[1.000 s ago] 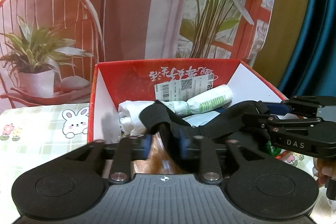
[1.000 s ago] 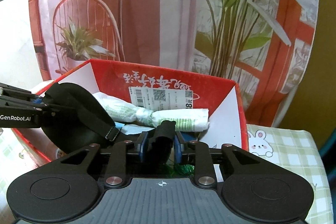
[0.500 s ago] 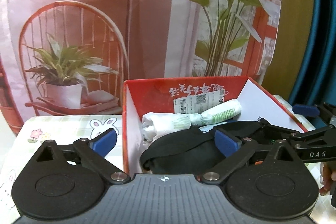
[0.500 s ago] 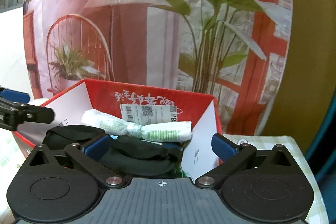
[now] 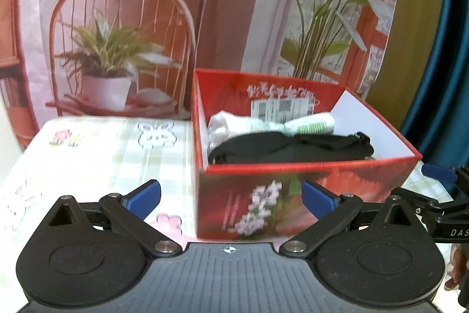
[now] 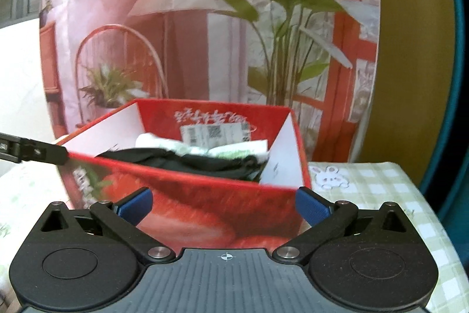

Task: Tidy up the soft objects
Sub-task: 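Move the open left tool down to the pink knitted cloth, then close the left tool on the middle of the pink cloth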

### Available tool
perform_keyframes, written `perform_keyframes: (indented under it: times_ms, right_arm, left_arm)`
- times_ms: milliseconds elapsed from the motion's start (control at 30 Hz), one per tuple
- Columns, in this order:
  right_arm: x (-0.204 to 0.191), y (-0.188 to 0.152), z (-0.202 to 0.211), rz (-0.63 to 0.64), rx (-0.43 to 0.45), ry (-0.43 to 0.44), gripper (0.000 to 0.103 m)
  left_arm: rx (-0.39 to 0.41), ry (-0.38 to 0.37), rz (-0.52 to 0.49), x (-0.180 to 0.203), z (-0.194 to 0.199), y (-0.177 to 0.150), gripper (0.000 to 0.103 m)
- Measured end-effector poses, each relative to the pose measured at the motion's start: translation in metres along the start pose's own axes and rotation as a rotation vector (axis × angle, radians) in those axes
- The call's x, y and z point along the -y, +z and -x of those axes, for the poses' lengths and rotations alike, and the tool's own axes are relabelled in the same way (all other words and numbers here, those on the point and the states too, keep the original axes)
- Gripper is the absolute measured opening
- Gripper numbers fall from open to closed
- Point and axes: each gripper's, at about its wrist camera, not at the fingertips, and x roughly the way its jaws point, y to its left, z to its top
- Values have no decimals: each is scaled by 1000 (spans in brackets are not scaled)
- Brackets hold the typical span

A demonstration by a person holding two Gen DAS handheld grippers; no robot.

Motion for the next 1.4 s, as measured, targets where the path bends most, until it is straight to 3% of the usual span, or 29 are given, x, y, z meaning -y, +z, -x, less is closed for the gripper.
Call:
perform_keyframes:
  times_ms: [433, 533, 700, 900, 967, 1100, 1400]
  right_arm:
    - [3, -57, 0, -134, -221, -1, 102]
    - [7, -69, 0, -192, -273, 6, 99]
    - [10, -72, 2, -234, -285, -8, 90]
    - [12, -63, 5, -249, -264, 9, 81]
    - [12, -61, 6, -247, -266, 14, 80]
    - [12, -62, 1, -247, -306, 29, 67]
    - [17, -68, -19, -287, -364, 18, 63]
  left_arm:
    - [-89, -41, 24, 8, -19, -38, 103]
    - [-103, -68, 20, 13, -26, -44, 98]
    - [-154, -118, 27, 17, -41, -51, 72]
    - [-226, -145, 39, 15, -54, -66, 60]
    - [-222, -150, 49, 13, -52, -68, 59]
    - [-220, -157, 59, 10, -51, -71, 56]
    - [-209, -158, 68, 10, -51, -74, 56]
